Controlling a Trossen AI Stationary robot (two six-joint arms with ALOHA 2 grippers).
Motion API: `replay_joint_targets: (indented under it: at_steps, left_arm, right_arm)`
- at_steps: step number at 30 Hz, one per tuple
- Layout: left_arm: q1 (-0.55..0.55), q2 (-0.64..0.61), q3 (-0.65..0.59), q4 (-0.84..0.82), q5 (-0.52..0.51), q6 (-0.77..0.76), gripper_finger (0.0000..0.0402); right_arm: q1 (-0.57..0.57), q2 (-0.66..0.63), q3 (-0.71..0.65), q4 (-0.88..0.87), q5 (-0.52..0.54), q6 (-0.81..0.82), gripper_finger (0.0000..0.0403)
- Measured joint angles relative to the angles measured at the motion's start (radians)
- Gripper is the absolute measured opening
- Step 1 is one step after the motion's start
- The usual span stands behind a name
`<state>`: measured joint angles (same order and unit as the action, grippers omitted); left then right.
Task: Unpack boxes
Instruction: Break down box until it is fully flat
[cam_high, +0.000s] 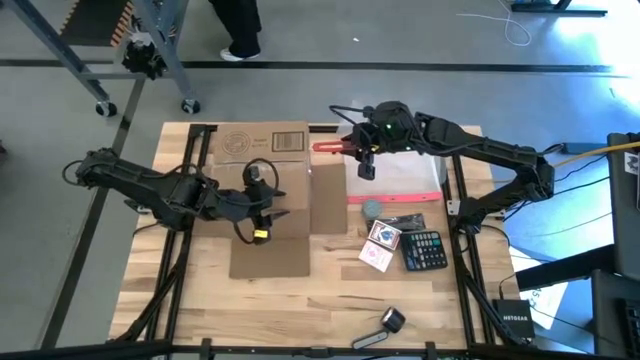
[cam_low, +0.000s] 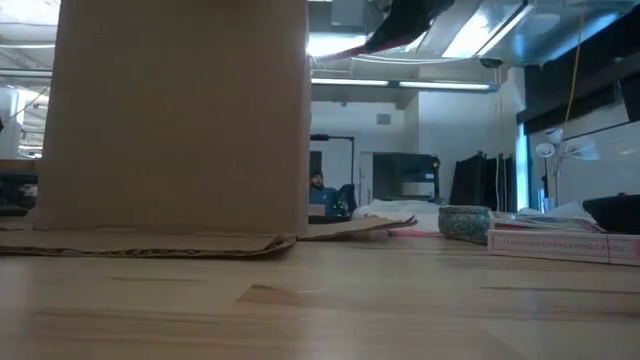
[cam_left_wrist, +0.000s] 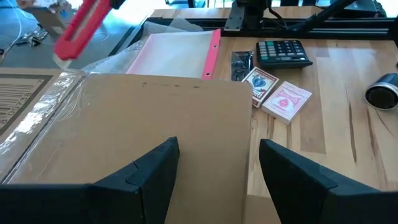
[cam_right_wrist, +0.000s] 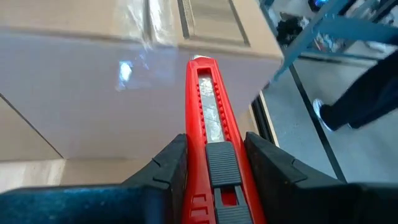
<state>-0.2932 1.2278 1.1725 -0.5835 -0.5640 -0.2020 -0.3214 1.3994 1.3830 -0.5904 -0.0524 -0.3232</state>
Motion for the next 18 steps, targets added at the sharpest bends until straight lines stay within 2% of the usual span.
replay_joint_targets:
  at_steps: [18]
  left_arm:
    - [0.0,0.0,0.0,-0.002,0.001,0.0,0.0219]
  right_arm:
    - [0.0,0.0,0.0,0.017,-0.02,0.003,0.0134]
